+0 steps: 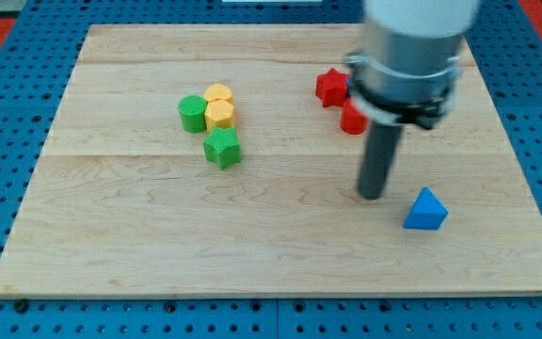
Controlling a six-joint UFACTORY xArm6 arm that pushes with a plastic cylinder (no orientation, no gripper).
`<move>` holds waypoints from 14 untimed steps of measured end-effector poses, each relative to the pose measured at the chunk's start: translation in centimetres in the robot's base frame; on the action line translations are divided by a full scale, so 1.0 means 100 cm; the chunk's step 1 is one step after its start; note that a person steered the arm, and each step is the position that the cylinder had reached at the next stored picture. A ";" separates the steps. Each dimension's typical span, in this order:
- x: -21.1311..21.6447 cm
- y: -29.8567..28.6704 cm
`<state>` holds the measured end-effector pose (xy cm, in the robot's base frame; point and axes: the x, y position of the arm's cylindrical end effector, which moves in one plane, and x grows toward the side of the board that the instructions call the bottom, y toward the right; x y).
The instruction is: Move the red circle towards blue triangle
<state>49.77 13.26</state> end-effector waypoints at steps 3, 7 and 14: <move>-0.021 0.008; -0.114 0.002; 0.002 -0.090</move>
<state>49.92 4.21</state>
